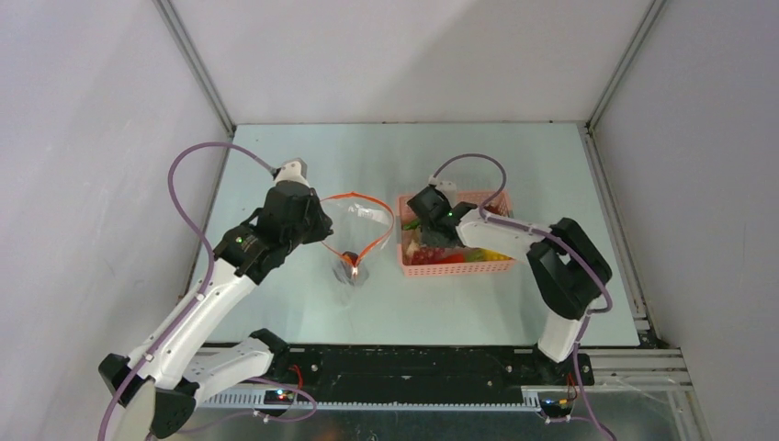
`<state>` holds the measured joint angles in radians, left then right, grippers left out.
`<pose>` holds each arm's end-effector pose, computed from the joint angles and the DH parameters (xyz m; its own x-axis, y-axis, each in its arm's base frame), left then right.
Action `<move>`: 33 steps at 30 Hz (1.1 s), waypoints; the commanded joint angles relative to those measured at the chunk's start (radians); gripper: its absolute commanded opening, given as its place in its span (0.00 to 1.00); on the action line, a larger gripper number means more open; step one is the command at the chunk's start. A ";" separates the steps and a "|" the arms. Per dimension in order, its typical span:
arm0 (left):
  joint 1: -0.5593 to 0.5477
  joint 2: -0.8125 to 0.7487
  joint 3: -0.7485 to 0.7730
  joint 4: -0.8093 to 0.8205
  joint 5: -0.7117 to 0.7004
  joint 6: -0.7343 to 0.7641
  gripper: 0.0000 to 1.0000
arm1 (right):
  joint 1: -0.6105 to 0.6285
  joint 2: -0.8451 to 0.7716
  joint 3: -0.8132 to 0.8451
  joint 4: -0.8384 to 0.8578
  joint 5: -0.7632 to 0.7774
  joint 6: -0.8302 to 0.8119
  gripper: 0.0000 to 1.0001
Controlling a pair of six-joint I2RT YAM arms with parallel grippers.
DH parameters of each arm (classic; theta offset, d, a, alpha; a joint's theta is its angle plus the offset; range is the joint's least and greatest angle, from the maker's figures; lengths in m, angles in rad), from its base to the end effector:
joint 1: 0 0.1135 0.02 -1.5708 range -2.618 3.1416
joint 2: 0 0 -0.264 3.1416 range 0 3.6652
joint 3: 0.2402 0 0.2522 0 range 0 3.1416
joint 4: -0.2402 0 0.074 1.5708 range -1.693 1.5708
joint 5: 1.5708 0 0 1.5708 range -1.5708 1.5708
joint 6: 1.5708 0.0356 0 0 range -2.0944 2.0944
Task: Place the food in the zip-top bag and seal the zipper
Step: Pick up the fake fruit from the bin, then place the fake fruit in the zipper food storage bag.
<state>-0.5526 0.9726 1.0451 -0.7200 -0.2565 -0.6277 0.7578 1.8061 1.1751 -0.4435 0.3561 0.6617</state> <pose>0.1731 -0.0961 0.3438 -0.6126 -0.2896 -0.7354 -0.0300 0.9383 -0.3446 0.2743 0.2424 0.1797 -0.8257 0.0116 -0.5641 -0.0206 0.9985 0.0507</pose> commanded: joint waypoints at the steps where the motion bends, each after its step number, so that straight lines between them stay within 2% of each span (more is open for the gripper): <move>1: 0.007 -0.002 0.011 0.028 0.027 0.024 0.03 | 0.009 -0.184 0.015 -0.011 0.096 -0.024 0.35; 8: 0.008 0.011 0.011 0.031 0.050 0.026 0.03 | 0.039 -0.443 -0.050 0.074 0.113 -0.083 0.33; 15: 0.008 0.013 0.007 0.039 0.067 0.026 0.03 | 0.071 -0.639 -0.082 0.242 0.052 -0.198 0.31; 18: 0.009 0.017 0.009 0.037 0.076 0.029 0.03 | 0.093 -0.696 -0.094 0.375 -0.016 -0.266 0.30; 23: 0.009 0.025 0.011 0.038 0.090 0.035 0.03 | 0.177 -0.688 -0.096 0.594 -0.130 -0.345 0.30; 26: 0.009 0.030 0.014 0.038 0.115 0.037 0.03 | 0.213 -0.635 -0.085 0.698 -0.147 -0.393 0.30; 33: 0.008 0.036 0.013 0.040 0.130 0.036 0.03 | 0.300 -0.457 -0.019 0.740 -0.080 -0.481 0.32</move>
<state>-0.5472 1.0077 1.0451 -0.7116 -0.1532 -0.6170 1.0153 1.2720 1.0943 0.2115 0.2371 0.2695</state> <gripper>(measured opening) 0.030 0.423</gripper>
